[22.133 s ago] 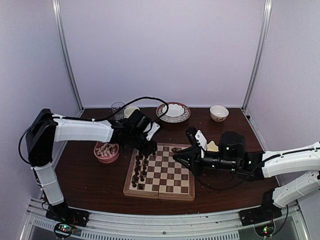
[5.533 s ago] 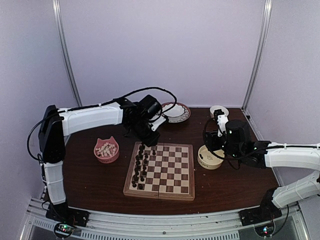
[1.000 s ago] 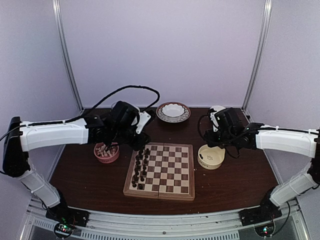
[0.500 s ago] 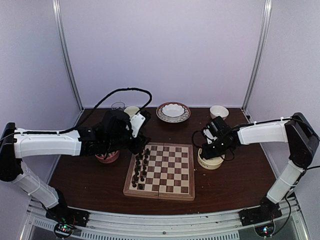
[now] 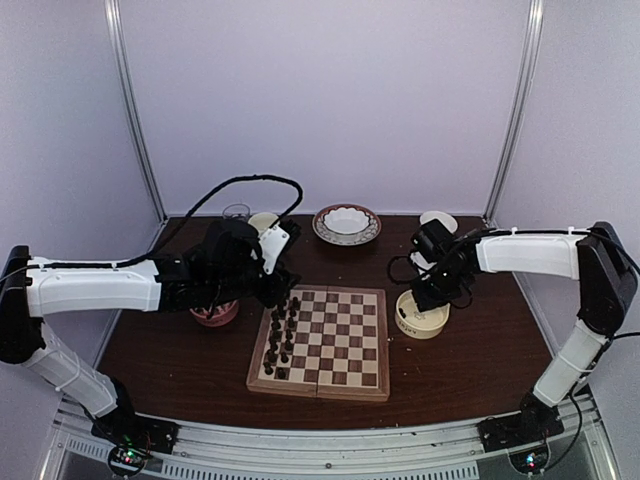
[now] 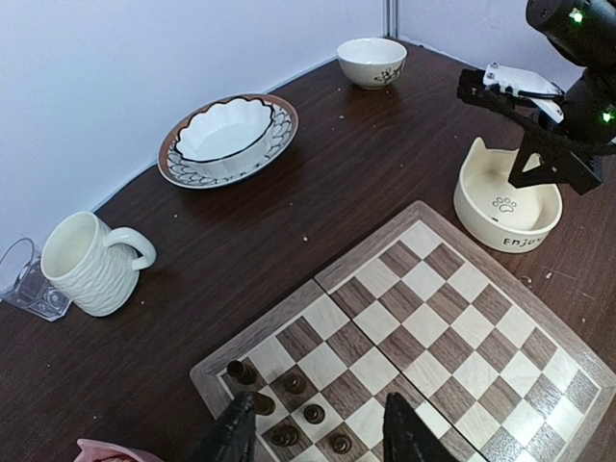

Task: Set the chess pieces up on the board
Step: Pick up the pawn from the storage box.

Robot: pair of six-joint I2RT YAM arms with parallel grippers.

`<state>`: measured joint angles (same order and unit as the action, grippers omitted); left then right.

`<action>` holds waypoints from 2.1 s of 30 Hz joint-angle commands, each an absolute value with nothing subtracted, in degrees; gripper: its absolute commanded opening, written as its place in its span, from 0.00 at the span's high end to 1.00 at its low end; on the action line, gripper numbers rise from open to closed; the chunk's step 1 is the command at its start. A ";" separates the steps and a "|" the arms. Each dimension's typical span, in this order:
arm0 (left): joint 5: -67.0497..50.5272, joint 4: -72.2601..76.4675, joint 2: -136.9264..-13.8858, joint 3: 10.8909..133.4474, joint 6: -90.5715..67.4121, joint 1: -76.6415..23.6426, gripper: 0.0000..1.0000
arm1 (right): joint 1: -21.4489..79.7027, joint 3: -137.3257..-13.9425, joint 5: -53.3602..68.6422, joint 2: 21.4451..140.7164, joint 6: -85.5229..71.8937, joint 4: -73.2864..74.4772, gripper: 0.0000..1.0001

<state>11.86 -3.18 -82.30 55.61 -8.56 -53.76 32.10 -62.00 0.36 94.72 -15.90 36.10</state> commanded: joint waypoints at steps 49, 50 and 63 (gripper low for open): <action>13.65 -3.27 -80.04 56.72 -9.31 -54.18 0.54 | 35.13 -58.24 -8.18 90.82 -13.54 25.85 0.80; 13.74 -2.96 -79.79 56.43 -9.32 -54.22 0.54 | 35.10 -57.85 -7.64 90.47 -13.47 25.57 0.78; 13.97 -2.99 -78.93 56.16 -9.39 -54.22 0.54 | 35.07 -56.89 -2.60 95.21 -13.73 20.67 0.61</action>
